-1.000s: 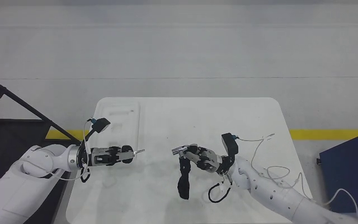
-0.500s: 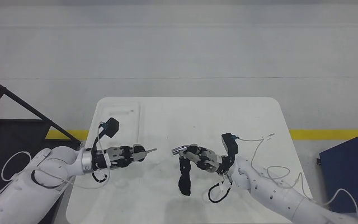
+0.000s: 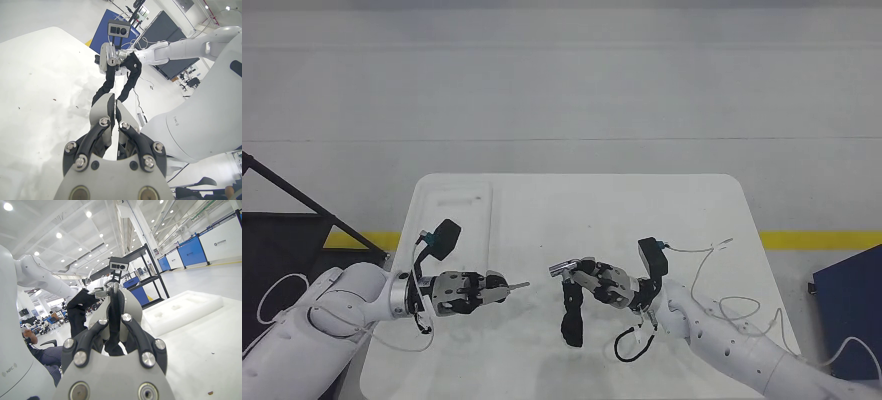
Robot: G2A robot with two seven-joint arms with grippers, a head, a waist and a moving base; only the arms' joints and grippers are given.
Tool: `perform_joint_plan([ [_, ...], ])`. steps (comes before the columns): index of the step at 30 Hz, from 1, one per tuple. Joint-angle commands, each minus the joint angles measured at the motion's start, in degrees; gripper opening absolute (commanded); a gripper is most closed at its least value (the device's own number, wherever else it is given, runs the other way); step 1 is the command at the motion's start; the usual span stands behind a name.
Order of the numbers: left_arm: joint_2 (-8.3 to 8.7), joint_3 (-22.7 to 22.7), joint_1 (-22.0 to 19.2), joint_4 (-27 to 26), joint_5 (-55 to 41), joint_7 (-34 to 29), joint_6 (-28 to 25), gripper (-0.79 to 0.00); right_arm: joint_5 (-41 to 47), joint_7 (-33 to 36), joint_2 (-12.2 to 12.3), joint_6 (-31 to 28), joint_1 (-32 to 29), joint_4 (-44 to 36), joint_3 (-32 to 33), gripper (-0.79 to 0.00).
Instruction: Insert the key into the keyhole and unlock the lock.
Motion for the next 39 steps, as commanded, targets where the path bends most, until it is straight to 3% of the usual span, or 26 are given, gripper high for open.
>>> perform_joint_plan([
  [1, -0.08, 0.5, -1.0, -0.4, -0.5, -1.0, 0.4, -0.785, 0.0, 0.0, 0.0, 0.0, 0.0, 0.0, 0.0, -0.785],
  [24, -1.96, 6.3, -8.2, 0.5, -1.6, -3.6, 3.9, -0.785, 0.0, 0.0, 0.0, 0.0, 0.0, 0.0, 0.0, -0.785],
  [39, -2.84, 7.4, -9.9, 1.4, -1.2, -3.4, 5.5, -0.785, 0.0, 0.0, 0.0, 0.0, 0.0, 0.0, 0.0, -0.785],
])
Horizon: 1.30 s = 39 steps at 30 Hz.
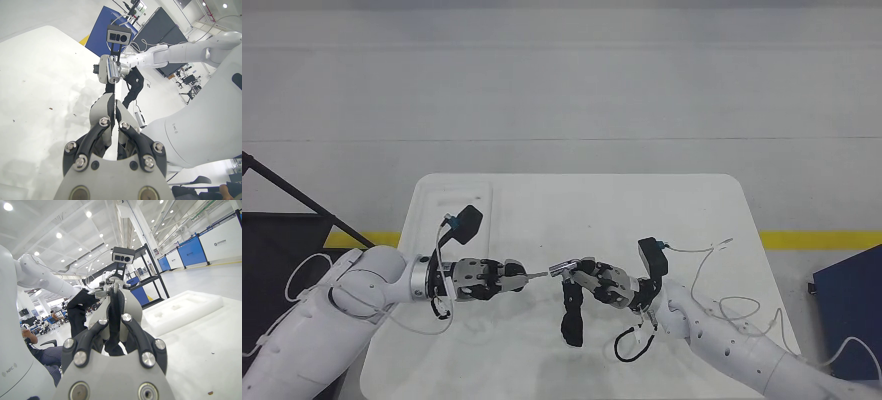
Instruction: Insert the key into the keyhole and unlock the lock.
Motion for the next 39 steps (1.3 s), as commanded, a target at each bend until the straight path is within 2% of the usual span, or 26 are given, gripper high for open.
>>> perform_joint_plan([
  [1, -0.1, 0.1, 0.0, 0.0, 0.1, 0.1, 0.1, -0.785, 0.0, 0.0, 0.0, 0.0, 0.0, 0.0, 0.0, -0.785],
  [39, -1.63, 0.5, -0.9, 1.2, 0.7, -0.2, 2.4, -0.785, 0.0, 0.0, 0.0, 0.0, 0.0, 0.0, 0.0, -0.785],
])
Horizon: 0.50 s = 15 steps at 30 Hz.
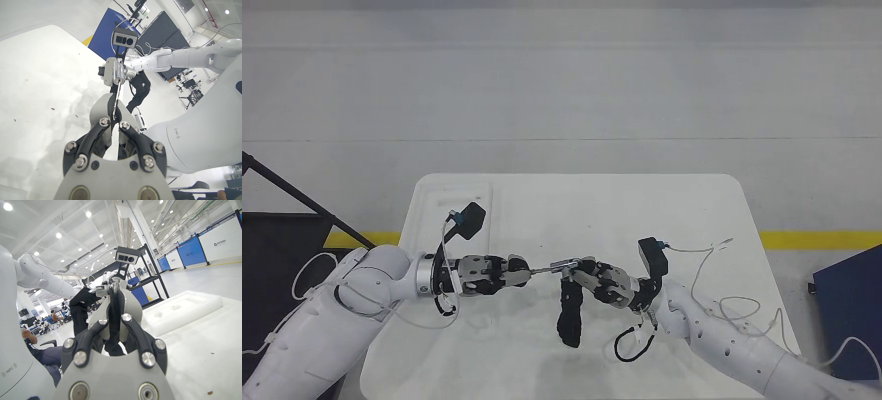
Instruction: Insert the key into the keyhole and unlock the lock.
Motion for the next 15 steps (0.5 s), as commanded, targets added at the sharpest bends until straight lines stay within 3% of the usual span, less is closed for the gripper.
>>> perform_joint_plan([
  [1, -0.05, 0.0, 0.0, 0.0, 0.1, -0.3, 0.1, -0.785, 0.0, 0.0, 0.0, 0.0, 0.0, 0.0, 0.0, -0.785],
  [15, -0.55, 0.3, -0.3, -0.4, 1.5, -1.0, 0.7, -0.785, 0.0, 0.0, 0.0, 0.0, 0.0, 0.0, 0.0, -0.785],
])
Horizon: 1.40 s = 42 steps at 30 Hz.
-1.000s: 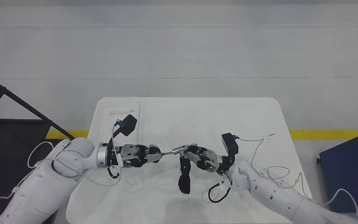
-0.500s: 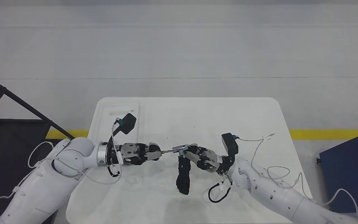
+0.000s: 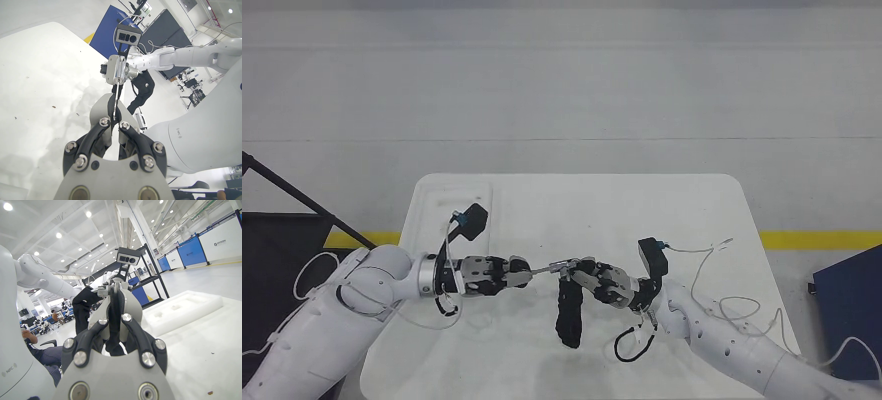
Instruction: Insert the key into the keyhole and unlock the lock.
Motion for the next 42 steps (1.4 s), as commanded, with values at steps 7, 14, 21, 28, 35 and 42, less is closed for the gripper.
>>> perform_joint_plan([
  [7, -0.35, 0.5, -0.7, -1.4, 1.3, -0.6, 0.9, -0.785, 0.0, 0.0, 0.0, 0.0, 0.0, 0.0, 0.0, -0.785],
  [14, -0.73, 1.0, -1.4, -2.5, 1.8, -0.4, 1.8, -0.785, 0.0, 0.0, 0.0, 0.0, 0.0, 0.0, 0.0, -0.785],
  [21, -1.08, -0.2, -0.2, -5.3, 11.8, 5.1, 2.8, -0.785, 0.0, 0.0, 0.0, 0.0, 0.0, 0.0, 0.0, -0.785],
  [28, -1.82, -1.6, 5.8, -9.4, 31.5, 20.3, 3.6, -0.785, 0.0, 0.0, 0.0, 0.0, 0.0, 0.0, 0.0, -0.785],
  [35, -2.64, -1.4, 10.7, -11.7, 45.9, 32.6, 4.9, -0.785, 0.0, 0.0, 0.0, 0.0, 0.0, 0.0, 0.0, -0.785],
  [42, -3.22, -1.5, 13.2, -12.7, 53.8, 39.0, 7.1, -0.785, 0.0, 0.0, 0.0, 0.0, 0.0, 0.0, 0.0, -0.785],
])
